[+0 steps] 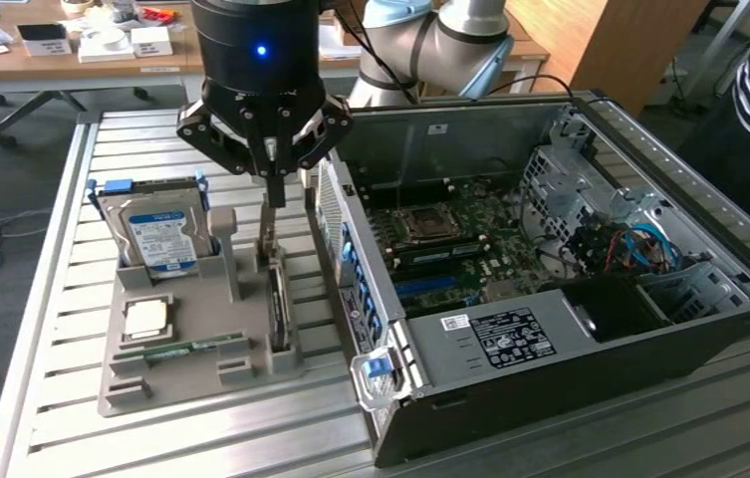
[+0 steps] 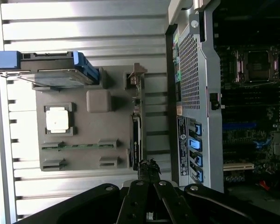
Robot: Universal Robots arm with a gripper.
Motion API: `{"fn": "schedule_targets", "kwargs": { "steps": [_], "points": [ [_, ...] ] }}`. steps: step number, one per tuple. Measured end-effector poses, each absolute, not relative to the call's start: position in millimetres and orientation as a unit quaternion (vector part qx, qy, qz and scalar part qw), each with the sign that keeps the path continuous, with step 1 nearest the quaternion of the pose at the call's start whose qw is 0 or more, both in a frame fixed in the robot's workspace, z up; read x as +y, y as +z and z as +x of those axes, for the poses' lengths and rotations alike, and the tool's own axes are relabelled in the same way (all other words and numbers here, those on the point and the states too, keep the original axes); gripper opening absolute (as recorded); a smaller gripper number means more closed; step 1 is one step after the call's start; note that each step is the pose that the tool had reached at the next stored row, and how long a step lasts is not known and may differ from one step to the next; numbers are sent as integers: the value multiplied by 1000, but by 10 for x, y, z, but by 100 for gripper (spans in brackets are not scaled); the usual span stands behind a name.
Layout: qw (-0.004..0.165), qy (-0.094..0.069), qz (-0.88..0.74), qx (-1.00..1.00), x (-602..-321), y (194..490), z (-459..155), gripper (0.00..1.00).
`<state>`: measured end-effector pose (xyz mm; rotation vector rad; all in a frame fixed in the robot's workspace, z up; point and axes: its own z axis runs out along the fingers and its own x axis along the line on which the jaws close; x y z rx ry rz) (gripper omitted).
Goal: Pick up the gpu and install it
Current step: 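Reach for the gpu, then pick up the gpu and move the gpu toward the slot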
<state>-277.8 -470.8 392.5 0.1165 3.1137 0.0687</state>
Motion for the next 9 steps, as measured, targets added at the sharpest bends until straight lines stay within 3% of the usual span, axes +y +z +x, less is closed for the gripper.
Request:
{"fn": "schedule_targets", "kwargs": {
  "steps": [9],
  "points": [
    [12,22,37,999,-4713,3925,-2785,11]
  ]
}}
